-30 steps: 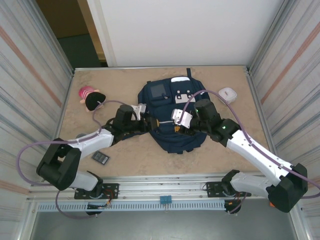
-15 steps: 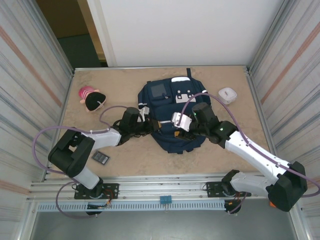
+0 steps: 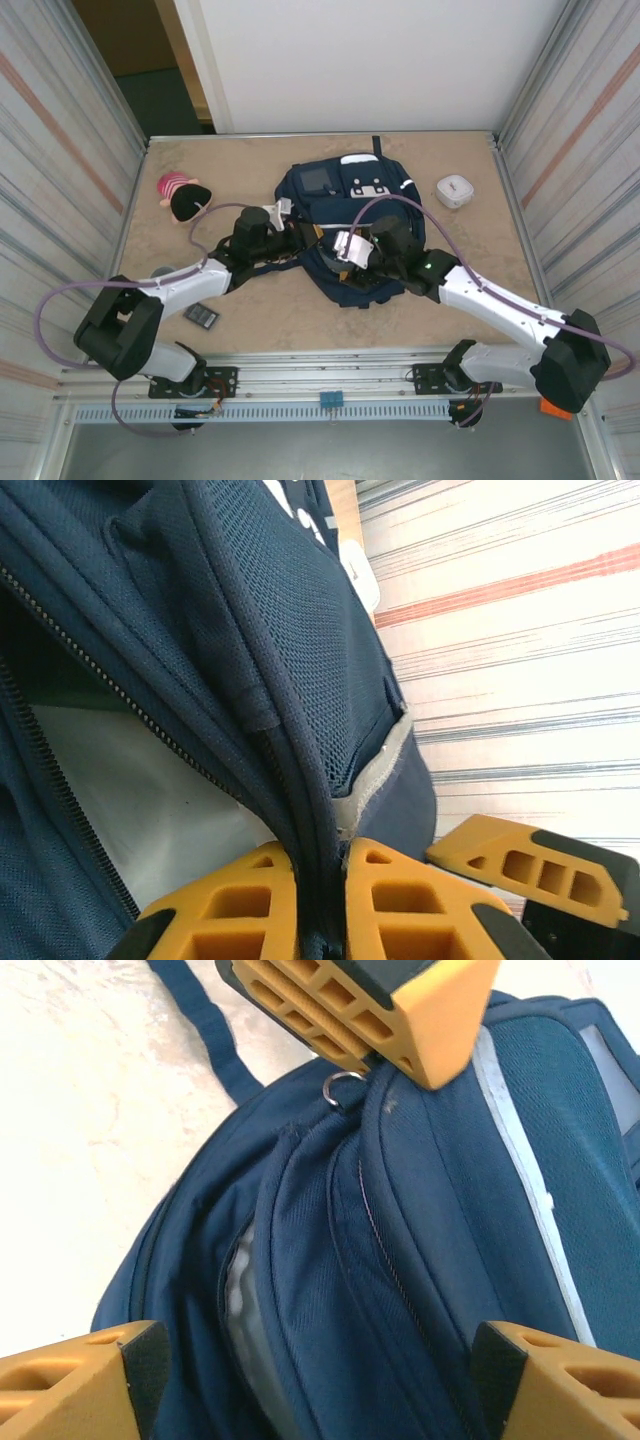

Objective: Pack the student bag

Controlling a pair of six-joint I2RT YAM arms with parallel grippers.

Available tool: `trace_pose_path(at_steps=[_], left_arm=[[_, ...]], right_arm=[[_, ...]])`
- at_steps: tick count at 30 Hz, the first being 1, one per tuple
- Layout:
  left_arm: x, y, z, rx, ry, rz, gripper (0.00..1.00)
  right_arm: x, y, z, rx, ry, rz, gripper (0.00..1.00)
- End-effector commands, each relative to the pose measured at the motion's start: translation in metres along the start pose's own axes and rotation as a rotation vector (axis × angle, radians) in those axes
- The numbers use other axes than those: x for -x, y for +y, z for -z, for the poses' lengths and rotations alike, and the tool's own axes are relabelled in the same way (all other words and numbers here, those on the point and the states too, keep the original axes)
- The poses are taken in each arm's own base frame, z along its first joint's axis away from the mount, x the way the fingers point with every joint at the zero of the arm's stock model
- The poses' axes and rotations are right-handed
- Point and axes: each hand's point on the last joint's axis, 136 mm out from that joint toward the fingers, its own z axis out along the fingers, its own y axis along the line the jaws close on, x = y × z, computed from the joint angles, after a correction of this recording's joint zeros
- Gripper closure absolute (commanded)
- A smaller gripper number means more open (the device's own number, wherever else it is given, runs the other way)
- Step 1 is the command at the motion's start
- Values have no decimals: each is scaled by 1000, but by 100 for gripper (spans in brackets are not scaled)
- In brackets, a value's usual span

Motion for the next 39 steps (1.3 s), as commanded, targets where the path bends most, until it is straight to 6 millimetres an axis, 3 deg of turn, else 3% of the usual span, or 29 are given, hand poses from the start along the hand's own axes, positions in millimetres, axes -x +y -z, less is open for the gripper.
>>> trace_pose_path(at_steps=[1, 5, 7, 8, 11, 13, 15, 20, 24, 27, 33, 39], left_arm=[[14, -57, 12, -140, -51, -46, 100], [11, -72, 11, -171, -33, -49, 100], [7, -79, 12, -185, -18, -55, 100], [5, -80, 12, -186, -15, -56, 100], [1, -76, 16, -161, -9, -80, 97], [1, -68, 22, -106, -19, -111, 86], [2, -59, 28, -53, -36, -158, 75], [20, -26, 52, 74, -64, -274, 47], [41, 14, 74, 176, -75, -394, 42], [49, 33, 78, 183, -42, -502, 41], [27, 38, 55, 79, 148, -812, 40], [23, 55, 27, 106, 232, -892, 42]], right_arm=[[8, -2, -9, -39, -11, 18, 20], [16, -16, -16, -122, -30, 43, 20], [22, -26, -17, -171, -45, 65, 25], [24, -28, -17, -178, -50, 87, 31], [29, -29, -12, -183, -61, 163, 66], [32, -30, -5, -184, -66, 199, 86], [34, -32, 4, -172, -74, 212, 98], [42, -36, 27, -137, -119, 220, 100], [44, -42, 41, -126, -143, 215, 100], [45, -46, 50, -122, -159, 203, 100], [50, -53, 60, -127, -190, 179, 100], [53, -55, 62, -126, -193, 175, 100]])
